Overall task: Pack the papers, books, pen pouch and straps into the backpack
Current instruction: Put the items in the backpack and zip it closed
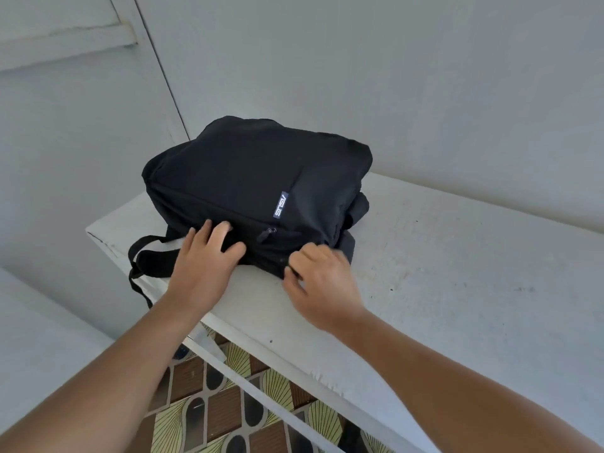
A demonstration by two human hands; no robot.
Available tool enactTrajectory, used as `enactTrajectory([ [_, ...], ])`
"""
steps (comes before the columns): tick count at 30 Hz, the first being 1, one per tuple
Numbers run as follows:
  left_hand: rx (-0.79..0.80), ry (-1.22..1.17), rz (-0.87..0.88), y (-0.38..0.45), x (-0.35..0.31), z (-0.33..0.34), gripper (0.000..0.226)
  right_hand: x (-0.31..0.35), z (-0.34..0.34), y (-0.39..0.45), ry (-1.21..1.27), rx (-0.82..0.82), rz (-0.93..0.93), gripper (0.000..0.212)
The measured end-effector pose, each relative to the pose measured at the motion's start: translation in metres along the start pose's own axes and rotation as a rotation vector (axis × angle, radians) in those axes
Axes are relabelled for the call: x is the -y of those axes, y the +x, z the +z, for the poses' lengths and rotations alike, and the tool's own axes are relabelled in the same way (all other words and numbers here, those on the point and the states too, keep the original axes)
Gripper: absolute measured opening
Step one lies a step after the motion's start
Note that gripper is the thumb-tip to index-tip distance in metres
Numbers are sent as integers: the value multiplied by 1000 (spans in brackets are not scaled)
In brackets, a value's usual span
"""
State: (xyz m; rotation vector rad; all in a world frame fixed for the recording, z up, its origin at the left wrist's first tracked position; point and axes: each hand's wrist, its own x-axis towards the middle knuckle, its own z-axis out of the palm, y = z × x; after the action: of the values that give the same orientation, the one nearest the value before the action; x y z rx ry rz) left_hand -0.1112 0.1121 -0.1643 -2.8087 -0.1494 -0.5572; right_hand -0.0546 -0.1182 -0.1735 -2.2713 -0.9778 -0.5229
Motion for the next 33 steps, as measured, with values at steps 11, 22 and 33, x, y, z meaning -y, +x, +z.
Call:
enactTrajectory([
  [11, -203, -294, 158, -7, -72, -44, 23, -45, -19, 1, 153, -61, -71, 23],
  [22, -193, -224, 82, -23, -69, -30, 8, -44, -27, -3, 128, -56, -125, 29],
  [33, -181, -268, 82, -7, -106, -74, 31, -78, -43, 19, 203, -5, -59, 31],
])
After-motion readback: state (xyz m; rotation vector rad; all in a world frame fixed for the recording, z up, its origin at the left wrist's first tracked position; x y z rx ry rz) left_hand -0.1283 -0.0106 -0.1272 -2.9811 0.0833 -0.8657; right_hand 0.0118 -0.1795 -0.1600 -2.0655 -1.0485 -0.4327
